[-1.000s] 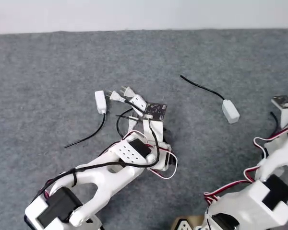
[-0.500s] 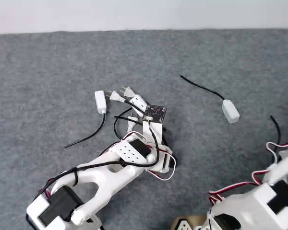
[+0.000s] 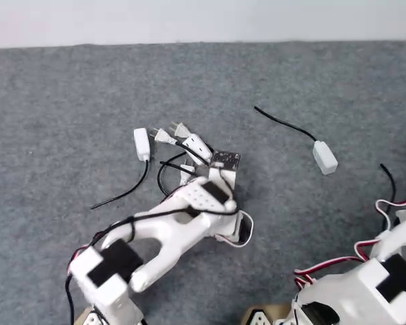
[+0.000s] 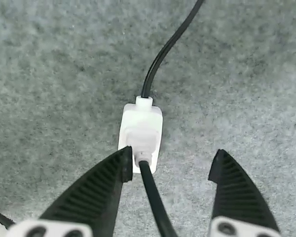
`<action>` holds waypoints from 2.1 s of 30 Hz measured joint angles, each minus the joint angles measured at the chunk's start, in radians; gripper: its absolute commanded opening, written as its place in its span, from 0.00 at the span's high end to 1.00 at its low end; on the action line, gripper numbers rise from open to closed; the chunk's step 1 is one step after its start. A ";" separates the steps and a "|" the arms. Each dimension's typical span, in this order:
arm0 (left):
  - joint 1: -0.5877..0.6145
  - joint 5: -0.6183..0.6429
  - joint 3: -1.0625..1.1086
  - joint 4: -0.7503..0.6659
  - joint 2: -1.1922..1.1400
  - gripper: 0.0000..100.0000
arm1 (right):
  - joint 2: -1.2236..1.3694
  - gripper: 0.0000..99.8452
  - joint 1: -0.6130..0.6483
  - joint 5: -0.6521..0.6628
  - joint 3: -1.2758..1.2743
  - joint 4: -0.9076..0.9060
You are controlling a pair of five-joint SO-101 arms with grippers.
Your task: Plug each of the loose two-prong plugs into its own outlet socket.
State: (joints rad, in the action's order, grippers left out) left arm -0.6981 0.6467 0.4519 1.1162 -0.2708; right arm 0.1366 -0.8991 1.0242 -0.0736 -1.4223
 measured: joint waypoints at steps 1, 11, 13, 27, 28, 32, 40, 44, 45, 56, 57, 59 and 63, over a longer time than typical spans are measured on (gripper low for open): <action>0.002 -0.003 -0.020 0.015 -0.011 0.72 | 0.000 0.75 0.000 0.000 0.000 0.000; 0.012 0.011 0.227 -0.207 0.183 0.80 | 0.000 0.76 0.000 0.000 0.000 0.000; 0.040 0.026 0.239 -0.247 0.195 0.85 | 0.000 0.76 0.000 0.000 0.000 0.000; 0.077 -0.041 0.232 -0.245 0.201 0.99 | 0.000 0.76 0.021 0.000 -0.009 -0.002; 0.071 -0.041 0.258 -0.249 0.224 0.99 | 0.000 0.76 0.021 0.000 -0.009 -0.002; 0.048 -0.041 0.399 -0.247 0.379 0.99 | 0.000 0.76 0.044 -0.017 -0.009 -0.014; 0.046 -0.041 0.609 -0.284 0.589 0.99 | 0.000 0.76 0.127 -0.124 -0.009 -0.104; 0.044 -0.046 0.605 -0.284 0.529 0.99 | 0.000 0.76 0.143 -0.184 0.026 -0.158; 0.044 -0.046 0.594 -0.284 0.512 0.99 | 0.000 0.76 0.146 -0.192 0.044 -0.175; 0.089 -0.044 0.540 -0.279 0.466 0.97 | 0.000 0.76 0.229 -0.213 0.153 -0.321; 0.091 -0.046 0.540 -0.279 0.466 0.95 | 0.000 0.76 0.236 -0.227 0.153 -0.321; 0.094 -0.046 0.539 -0.279 0.466 0.89 | 0.000 0.76 0.255 -0.242 0.153 -0.321; 0.112 -0.046 0.526 -0.221 0.488 0.77 | 0.000 0.76 0.308 -0.252 0.155 -0.321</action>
State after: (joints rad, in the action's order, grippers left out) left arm -0.5861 0.6007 0.9782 0.8953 0.2171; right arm 0.1366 -0.5907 0.7725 0.0813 -1.7430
